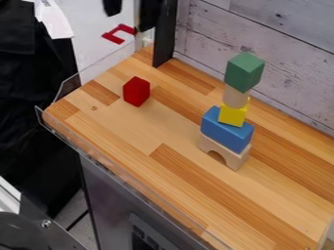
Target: Move the red cube from the green cube and put it on the left side of the table
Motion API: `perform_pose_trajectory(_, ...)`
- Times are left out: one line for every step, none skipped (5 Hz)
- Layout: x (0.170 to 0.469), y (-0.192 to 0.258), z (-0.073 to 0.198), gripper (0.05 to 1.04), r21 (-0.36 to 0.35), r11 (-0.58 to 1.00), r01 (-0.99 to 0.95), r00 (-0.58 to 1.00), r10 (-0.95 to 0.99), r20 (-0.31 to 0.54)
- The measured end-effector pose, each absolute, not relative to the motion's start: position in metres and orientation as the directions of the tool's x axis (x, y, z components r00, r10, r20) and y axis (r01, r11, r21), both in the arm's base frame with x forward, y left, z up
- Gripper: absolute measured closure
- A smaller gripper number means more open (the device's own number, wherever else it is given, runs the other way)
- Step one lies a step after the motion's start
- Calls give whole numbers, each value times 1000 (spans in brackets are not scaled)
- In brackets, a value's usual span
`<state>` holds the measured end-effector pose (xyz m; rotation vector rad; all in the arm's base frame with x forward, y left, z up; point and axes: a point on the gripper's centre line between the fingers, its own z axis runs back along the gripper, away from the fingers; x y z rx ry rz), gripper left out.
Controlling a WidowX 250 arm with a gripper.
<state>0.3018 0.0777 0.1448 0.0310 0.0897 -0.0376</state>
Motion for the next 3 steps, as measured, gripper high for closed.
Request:
perform_pose_trajectory(298, 52, 153, 84, 20, 998, 63, 991, -61, -118)
perform_pose_trajectory(294, 30, 161, 84, -9, 996, 83, 988, -84, -126)
perform_pose_trajectory(294, 21, 163, 84, -15, 995, 96, 987, -97, -129)
